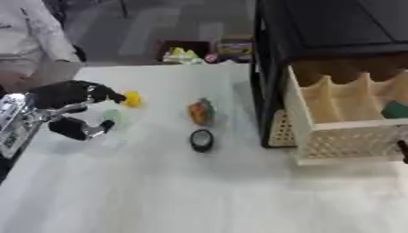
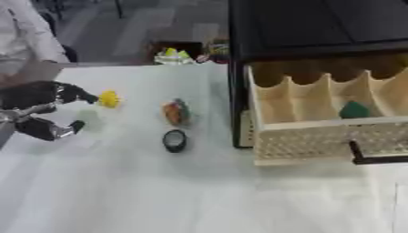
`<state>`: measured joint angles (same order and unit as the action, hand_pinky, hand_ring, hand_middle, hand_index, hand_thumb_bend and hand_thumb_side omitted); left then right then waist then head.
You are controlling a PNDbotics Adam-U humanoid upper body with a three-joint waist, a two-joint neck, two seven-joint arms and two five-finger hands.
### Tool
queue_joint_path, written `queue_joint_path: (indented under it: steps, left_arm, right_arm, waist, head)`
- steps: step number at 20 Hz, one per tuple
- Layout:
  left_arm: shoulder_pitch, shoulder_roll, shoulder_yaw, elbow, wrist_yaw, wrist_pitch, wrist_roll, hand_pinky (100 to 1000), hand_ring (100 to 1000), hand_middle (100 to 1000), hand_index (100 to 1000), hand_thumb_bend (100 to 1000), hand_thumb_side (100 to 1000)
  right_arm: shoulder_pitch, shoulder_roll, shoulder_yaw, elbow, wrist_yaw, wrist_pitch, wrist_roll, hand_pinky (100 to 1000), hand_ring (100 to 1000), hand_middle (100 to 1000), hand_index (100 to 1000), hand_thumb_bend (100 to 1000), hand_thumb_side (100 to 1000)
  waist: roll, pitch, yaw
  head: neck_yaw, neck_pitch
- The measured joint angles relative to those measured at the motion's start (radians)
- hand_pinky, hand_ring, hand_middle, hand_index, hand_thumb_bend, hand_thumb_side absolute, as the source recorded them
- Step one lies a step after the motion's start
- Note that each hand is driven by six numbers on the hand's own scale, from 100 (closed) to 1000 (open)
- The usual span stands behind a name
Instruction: Pick up objects from table and place into drawer.
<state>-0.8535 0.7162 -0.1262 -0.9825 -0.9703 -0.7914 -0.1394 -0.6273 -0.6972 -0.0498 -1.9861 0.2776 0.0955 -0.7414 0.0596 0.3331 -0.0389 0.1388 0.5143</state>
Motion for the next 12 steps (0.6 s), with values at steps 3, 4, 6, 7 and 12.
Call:
queue_joint_path:
  steps: [3, 4, 6, 7, 12]
  left_arm:
    - [0.000, 0.000, 0.000, 0.009, -0.007, -0.003, 0.002, 737, 849, 776, 990, 100, 545]
    - [0.000, 0.000, 0.000, 0.012, -0.007, -0.005, 0.001, 737, 850, 777, 992, 100, 538]
    - [0.000, 0.000, 0.001, 0.018, -0.007, -0.008, -0.003, 738, 852, 779, 1000, 100, 532]
    - [0.000, 0.000, 0.001, 0.019, -0.007, -0.008, -0.005, 741, 855, 785, 1000, 100, 543]
    - [0.000, 0.000, 0.008, 0.033, -0.011, -0.006, -0.022, 741, 867, 812, 1000, 100, 603]
  right_arm:
    - [0.003, 0.003, -0.002, 0.000, -0.005, -0.002, -0.004, 238, 487, 529, 712, 209, 652]
    - [0.003, 0.006, -0.004, 0.000, -0.006, -0.002, -0.005, 238, 487, 529, 712, 208, 652]
    - [0.003, 0.009, -0.006, 0.000, -0.007, -0.002, -0.007, 238, 486, 528, 711, 205, 651]
    - [0.004, 0.009, -0.006, 0.000, -0.007, -0.002, -0.009, 238, 486, 527, 710, 203, 650]
    - [0.009, 0.009, -0.011, 0.000, -0.008, -0.002, -0.014, 240, 485, 526, 707, 192, 646]
  waist:
    - [0.000, 0.000, -0.002]
    - [0.000, 0.000, -0.003]
    - [0.000, 0.000, -0.003]
    - [0.000, 0.000, -0.003]
    - [0.000, 0.000, -0.004]
  head:
    - [0.001, -0.004]
    - [0.001, -0.006]
    - [0.001, -0.006]
    - [0.001, -0.006]
    - [0.003, -0.007]
